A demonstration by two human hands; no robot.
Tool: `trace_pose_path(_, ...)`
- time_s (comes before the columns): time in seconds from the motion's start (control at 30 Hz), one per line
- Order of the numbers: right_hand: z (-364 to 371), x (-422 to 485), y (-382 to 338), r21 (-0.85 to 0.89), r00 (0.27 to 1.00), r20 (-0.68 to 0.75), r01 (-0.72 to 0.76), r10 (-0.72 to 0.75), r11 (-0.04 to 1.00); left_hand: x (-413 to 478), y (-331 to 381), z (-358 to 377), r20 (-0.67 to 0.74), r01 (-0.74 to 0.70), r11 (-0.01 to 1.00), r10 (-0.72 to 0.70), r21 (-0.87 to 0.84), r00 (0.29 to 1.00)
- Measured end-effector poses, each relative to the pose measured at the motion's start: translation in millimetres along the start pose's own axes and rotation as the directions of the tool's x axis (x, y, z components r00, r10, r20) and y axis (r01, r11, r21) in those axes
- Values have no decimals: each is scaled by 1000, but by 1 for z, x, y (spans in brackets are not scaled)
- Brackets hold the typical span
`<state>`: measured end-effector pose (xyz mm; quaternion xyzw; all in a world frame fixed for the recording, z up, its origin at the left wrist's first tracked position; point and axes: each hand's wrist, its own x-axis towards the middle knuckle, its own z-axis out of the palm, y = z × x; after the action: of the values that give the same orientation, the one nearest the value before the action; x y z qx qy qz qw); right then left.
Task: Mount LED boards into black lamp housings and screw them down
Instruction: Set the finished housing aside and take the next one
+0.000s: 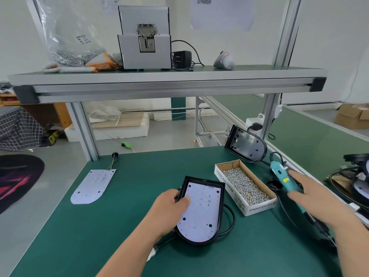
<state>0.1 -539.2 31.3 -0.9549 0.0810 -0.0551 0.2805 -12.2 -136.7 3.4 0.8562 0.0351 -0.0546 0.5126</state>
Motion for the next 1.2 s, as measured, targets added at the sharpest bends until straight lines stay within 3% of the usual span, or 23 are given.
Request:
trace_pose_path(0.1, 2, -2, -4, 44, 999, -44, 2, 0, 999, 0, 2, 1, -15, -7, 1000, 7, -26, 1000)
trace_pose_path(0.2, 5, -4, -16, 37, 984, -175, 31, -24, 999, -1, 4, 2, -27, -19, 996, 17, -85, 999)
trace_pose_path(0.33, 21, -26, -59, 212, 930, -322, 254, -178, 944, -3, 6, 5, -58, -21, 982, 11, -189, 998)
trace_pose_path(0.43, 42, -45, -93, 289, 927, -215, 361, -307, 887, -4, 7, 9, -67, -25, 963, 7, -269, 998)
trace_pose_path(0.57, 71, -53, -118, 308, 915, 14, 379, -403, 873, -6, 7, 11, -84, -35, 961, 13, -273, 996)
trace_pose_path(0.73, 80, -50, -120, 391, 902, 68, 368, -425, 844, -8, 8, 11, -74, -89, 958, 72, -273, 995)
trace_pose_path(0.8, 81, -49, -120, 455, 913, 79, 324, -400, 829, -10, 8, 9, 4, -93, 946, 100, -311, 995)
trace_pose_path(0.9, 82, -48, -119, 537, 937, 29, 280, -348, 796, -10, 8, -3, 239, -57, 927, 154, -370, 959)
trace_pose_path(0.97, 81, -49, -119, 549, 944, -39, 295, -329, 782, -11, 7, -14, 382, -95, 948, 212, -303, 900)
trace_pose_path(1.07, 77, -50, -119, 550, 935, -142, 347, -324, 760, -14, 6, -24, 456, -215, 977, 186, 11, 871)
trace_pose_path(1.13, 75, -52, -119, 534, 925, -190, 378, -328, 756, -15, 8, -25, 468, -320, 920, 187, 225, 864)
trace_pose_path(1.2, 73, -55, -120, 508, 912, -224, 409, -343, 758, -18, 10, -24, 513, -396, 863, 196, 315, 836)
